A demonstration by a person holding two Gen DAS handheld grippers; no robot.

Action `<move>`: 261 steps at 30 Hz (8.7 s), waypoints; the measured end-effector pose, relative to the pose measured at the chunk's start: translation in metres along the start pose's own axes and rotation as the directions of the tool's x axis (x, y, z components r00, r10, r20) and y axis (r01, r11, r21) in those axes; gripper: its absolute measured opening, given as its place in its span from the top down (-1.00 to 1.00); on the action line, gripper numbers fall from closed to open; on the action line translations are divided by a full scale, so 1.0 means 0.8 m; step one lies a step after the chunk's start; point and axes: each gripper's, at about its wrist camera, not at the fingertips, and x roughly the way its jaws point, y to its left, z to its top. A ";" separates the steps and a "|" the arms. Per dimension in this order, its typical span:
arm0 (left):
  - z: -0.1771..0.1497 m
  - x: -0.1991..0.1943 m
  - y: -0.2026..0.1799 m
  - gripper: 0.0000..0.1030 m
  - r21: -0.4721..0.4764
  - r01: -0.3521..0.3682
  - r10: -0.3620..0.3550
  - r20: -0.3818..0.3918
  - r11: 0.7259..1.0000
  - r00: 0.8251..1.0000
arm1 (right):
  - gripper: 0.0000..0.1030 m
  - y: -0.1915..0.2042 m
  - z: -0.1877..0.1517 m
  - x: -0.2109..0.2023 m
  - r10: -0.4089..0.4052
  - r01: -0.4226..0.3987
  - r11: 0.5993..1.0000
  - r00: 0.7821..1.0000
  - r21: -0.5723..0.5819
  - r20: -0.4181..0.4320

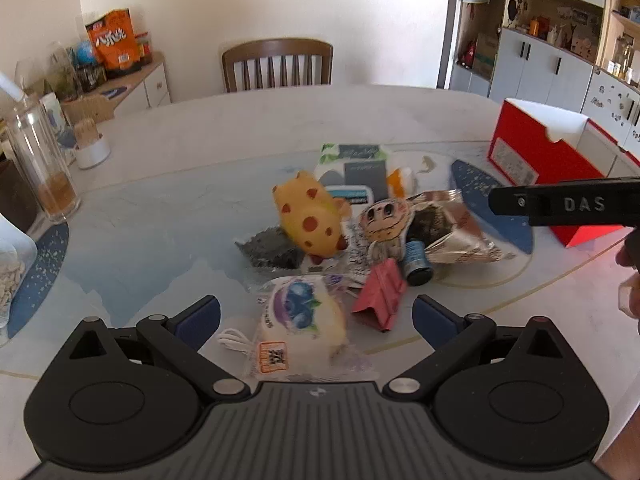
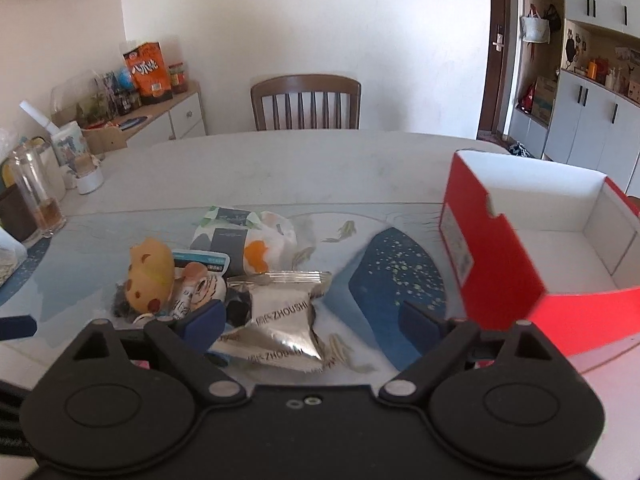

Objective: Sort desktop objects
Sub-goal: 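Reach both tools into the pile toward the foil bag and blueberry bun, then grasp the silver foil bag with the right tool while the left tool grasps the blueberry bun, then carry the foil bag and bun with both tools over the red shoebox, then open the right tool to drop the foil bag while the left tool releases the bun, then withdraw both tools from the box back toward the pile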

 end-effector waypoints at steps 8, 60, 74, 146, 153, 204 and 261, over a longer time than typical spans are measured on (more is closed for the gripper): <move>0.002 0.033 0.020 -0.89 -0.015 0.049 -0.050 -0.055 0.999 0.997 | -0.70 0.013 0.008 0.054 -0.021 0.022 1.000 0.997 0.002 -0.075; 0.022 -0.016 0.013 0.02 -0.170 0.019 -0.024 -0.031 0.985 0.999 | 0.12 -0.037 0.027 0.005 0.180 -0.187 0.982 0.961 -0.014 -0.209; 0.076 -0.035 -0.050 0.02 -0.052 0.089 -0.086 0.052 0.995 0.995 | 0.12 -0.086 0.048 -0.037 0.174 -0.171 0.985 0.977 0.034 -0.122; 0.210 0.203 -0.457 0.01 0.390 0.325 -0.230 -0.271 0.861 0.935 | 0.12 -0.393 0.061 0.085 -0.010 0.015 1.000 0.948 0.016 -0.319; 0.210 0.226 -0.459 0.01 0.402 0.324 -0.191 -0.338 0.856 0.922 | 0.12 -0.386 0.053 0.109 -0.021 0.010 1.000 0.925 -0.030 -0.380; 0.221 0.168 -0.435 -0.62 0.291 0.350 -0.290 -0.229 0.890 0.929 | -0.65 -0.402 0.097 0.026 0.114 -0.112 0.993 0.960 0.021 -0.255; 0.103 0.001 -0.107 -1.00 0.140 0.215 -0.226 0.066 0.967 0.972 | -0.94 -0.121 0.066 -0.030 0.159 -0.160 0.987 0.972 0.005 -0.173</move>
